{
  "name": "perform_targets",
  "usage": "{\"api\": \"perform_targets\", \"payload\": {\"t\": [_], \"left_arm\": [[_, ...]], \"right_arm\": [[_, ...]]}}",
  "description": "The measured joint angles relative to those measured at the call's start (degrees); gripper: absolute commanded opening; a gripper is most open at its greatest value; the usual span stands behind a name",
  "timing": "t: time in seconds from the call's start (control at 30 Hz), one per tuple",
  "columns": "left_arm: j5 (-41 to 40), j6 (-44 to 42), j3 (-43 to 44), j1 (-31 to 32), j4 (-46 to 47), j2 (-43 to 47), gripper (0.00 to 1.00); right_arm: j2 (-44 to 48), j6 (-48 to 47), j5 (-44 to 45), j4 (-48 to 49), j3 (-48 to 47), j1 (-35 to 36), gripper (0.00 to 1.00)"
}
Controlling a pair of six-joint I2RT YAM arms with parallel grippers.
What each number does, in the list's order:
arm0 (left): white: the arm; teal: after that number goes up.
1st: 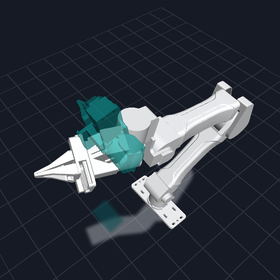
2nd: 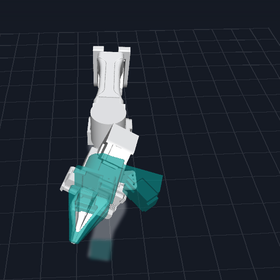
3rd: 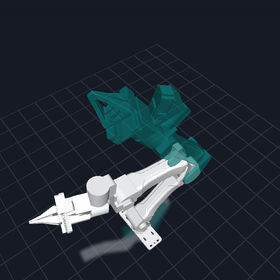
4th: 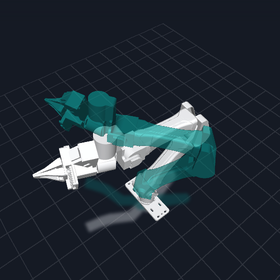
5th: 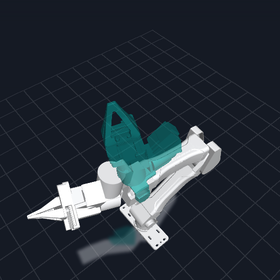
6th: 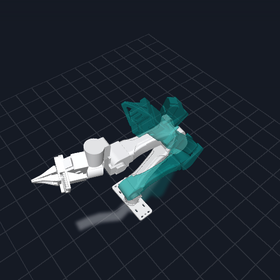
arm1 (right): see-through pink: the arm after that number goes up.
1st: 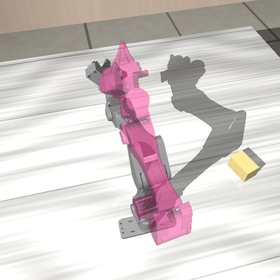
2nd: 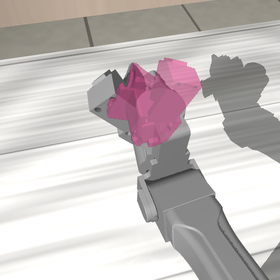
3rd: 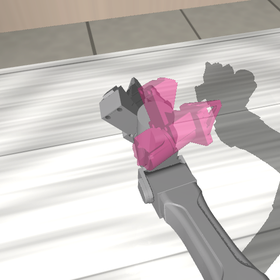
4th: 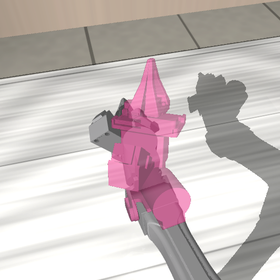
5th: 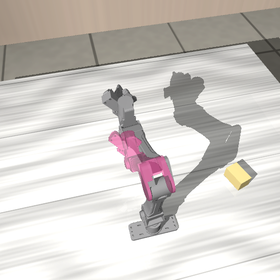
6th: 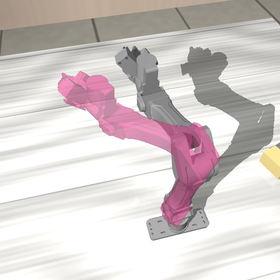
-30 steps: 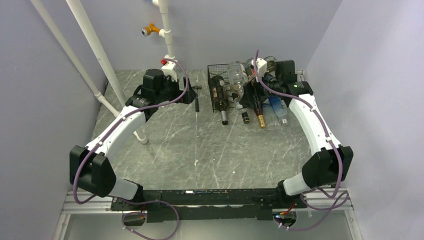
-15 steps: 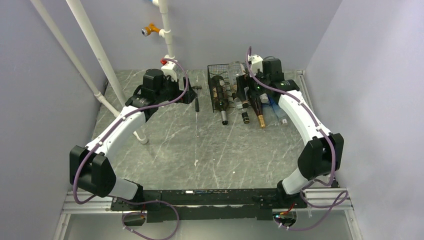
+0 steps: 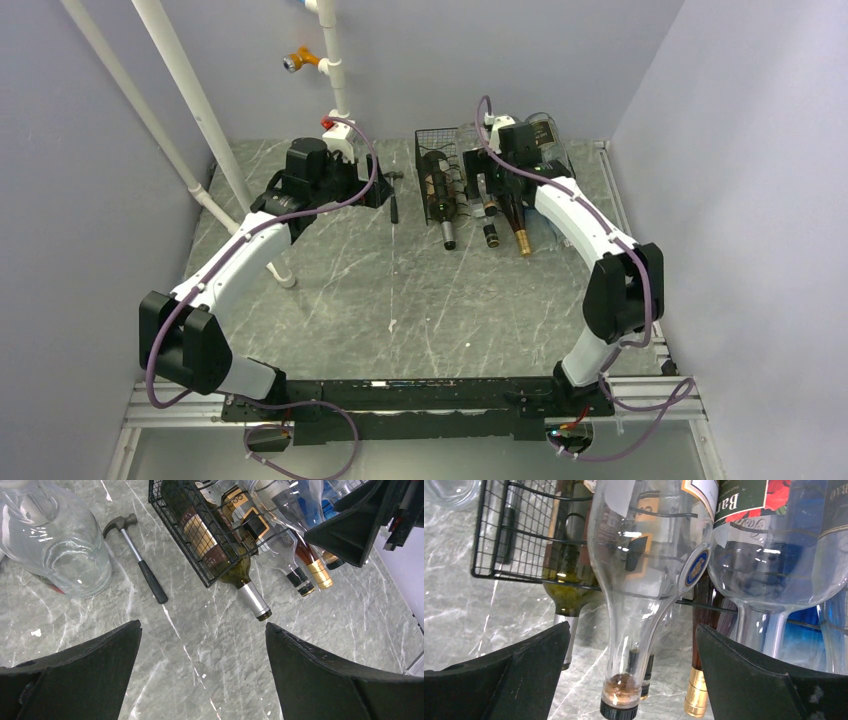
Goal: Take the wine bottle off the wine rack
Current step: Pick up the wine bottle from the wine rack.
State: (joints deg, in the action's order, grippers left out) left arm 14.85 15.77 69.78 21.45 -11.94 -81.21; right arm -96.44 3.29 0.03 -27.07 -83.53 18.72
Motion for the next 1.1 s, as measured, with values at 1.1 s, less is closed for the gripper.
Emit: {"api": "perform_targets", "payload": {"t": [1.1], "left_arm": [[-1.2, -0.09, 0.0, -0.02, -0.39, 0.0, 1.0]], "right_arm": [[-7.02, 5.46, 4.52, 7.8, -0.76, 0.28, 0.95]]}}
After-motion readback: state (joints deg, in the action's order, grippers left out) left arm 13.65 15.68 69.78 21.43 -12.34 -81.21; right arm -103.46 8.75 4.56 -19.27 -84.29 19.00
